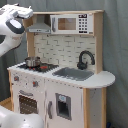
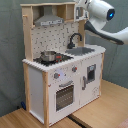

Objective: Play with the kitchen

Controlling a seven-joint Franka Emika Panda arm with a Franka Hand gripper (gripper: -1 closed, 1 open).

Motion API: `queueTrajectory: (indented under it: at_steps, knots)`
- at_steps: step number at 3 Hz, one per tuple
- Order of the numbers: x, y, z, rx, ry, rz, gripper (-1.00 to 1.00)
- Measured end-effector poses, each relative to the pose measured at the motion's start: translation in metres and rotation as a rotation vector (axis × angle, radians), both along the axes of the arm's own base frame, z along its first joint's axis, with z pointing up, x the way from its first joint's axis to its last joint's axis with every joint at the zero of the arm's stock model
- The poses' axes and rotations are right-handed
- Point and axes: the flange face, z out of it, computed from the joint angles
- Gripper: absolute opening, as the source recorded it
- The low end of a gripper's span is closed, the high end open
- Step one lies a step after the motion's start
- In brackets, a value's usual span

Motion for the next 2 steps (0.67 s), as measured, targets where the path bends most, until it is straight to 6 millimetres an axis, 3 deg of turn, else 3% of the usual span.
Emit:
queueTrajectory:
  at_steps: [2]
  knots:
    - [0.022,0.013,-0.028,0.149,-0.045,-0.004,1.00]
